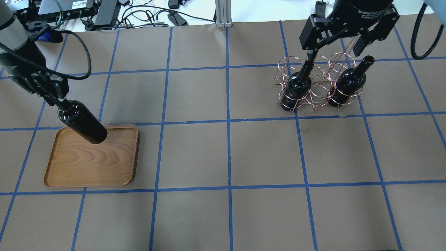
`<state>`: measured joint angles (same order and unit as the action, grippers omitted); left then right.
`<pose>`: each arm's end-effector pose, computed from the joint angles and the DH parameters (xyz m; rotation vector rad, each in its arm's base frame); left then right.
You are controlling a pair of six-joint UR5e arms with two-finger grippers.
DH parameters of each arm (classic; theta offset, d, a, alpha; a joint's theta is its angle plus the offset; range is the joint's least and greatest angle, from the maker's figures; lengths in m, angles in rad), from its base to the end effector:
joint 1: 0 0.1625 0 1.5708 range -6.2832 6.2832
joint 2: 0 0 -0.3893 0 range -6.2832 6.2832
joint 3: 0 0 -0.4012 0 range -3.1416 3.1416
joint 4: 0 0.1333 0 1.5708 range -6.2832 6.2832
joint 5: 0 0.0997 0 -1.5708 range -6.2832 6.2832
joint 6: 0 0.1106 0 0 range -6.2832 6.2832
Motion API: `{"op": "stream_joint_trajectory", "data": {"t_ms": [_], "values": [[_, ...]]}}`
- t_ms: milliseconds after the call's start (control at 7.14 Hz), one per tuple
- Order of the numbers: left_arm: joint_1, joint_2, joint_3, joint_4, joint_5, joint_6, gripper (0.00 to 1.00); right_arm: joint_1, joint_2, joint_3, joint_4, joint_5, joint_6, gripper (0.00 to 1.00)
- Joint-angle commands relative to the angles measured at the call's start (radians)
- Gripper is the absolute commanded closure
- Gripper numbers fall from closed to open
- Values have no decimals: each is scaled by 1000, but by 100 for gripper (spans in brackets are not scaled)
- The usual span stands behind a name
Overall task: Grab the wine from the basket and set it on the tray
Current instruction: 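Lift the bottle with the left gripper and lower it onto the wooden tray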
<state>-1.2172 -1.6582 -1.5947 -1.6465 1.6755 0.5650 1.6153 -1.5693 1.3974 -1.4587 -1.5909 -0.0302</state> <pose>0.0625 -0.5208 0.3791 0.3436 3.0940 0.3340 0.1533 -0.4957 0.5160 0.1156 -3.1184 0.0936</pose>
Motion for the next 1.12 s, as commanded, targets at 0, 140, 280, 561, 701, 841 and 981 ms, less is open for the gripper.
{"op": "stream_joint_trajectory", "data": {"t_ms": [0,140,280,561,701,841,981], "values": [[51,-1,-53,45,-3,52,100,-2,0,0,1,-1,0,0],[51,-3,-54,42,1,58,100,0,0,0,1,-1,0,0],[53,-14,-60,42,3,56,100,0,0,2,0,0,7,0],[53,-25,-60,43,3,55,100,0,0,3,0,0,9,0],[53,-25,-60,43,4,55,100,0,0,3,1,0,9,0],[54,-25,-60,43,4,55,100,0,0,3,1,0,9,0],[54,-26,-60,43,32,56,100,2,0,3,0,0,9,0]]}}
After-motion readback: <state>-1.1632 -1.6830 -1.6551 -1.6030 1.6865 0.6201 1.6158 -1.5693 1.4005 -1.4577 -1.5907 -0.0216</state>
